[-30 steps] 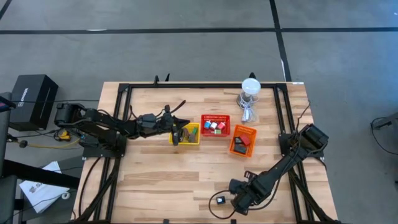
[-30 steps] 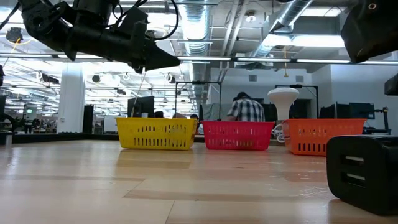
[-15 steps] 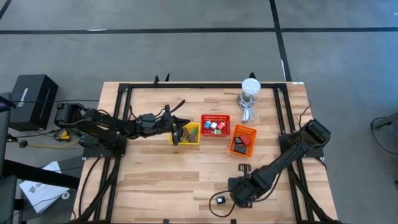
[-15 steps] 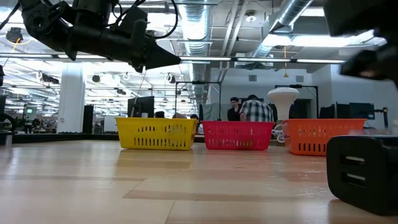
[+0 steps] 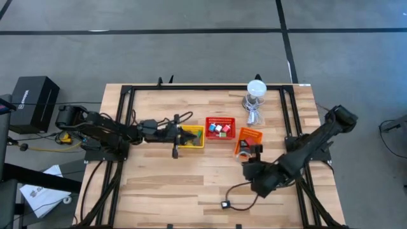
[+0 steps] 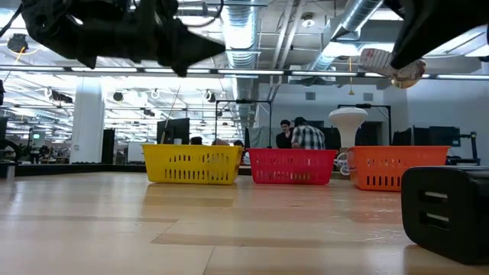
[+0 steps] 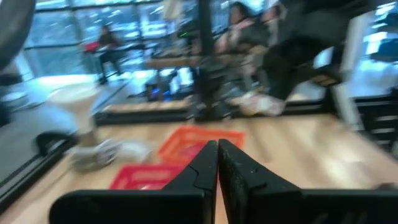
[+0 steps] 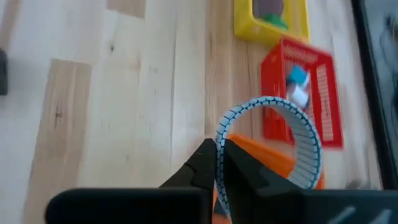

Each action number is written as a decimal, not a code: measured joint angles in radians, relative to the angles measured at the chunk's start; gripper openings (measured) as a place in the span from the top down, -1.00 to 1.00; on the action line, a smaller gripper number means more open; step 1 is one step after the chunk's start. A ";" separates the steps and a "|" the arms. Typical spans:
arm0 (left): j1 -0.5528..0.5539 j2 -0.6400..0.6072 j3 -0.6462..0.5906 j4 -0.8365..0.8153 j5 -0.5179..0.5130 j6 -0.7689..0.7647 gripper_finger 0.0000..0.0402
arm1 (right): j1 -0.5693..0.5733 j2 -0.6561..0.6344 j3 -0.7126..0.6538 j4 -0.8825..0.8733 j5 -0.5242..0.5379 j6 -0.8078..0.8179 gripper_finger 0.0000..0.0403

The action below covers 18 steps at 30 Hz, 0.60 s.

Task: Pick & Place Office items
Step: Put the blue watch into the yellow bin

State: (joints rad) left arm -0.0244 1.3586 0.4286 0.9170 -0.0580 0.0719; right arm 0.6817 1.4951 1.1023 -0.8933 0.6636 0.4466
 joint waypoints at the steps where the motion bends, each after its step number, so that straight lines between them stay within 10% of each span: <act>1: -0.012 0.000 0.006 0.006 0.016 0.000 0.95 | 0.001 -0.031 -0.040 0.049 0.010 -0.035 0.94; 11: -0.105 0.000 0.070 0.013 0.031 0.127 0.62 | -0.133 -0.352 -0.515 0.806 0.017 -0.436 0.92; 18: -0.121 0.010 0.077 0.012 0.030 0.134 0.43 | -0.341 -0.444 -0.668 1.195 -0.369 -0.580 0.96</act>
State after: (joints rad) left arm -0.1455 1.3687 0.5060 0.9285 -0.0278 0.2054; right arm 0.3403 1.0515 0.4339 0.3014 0.2941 -0.1332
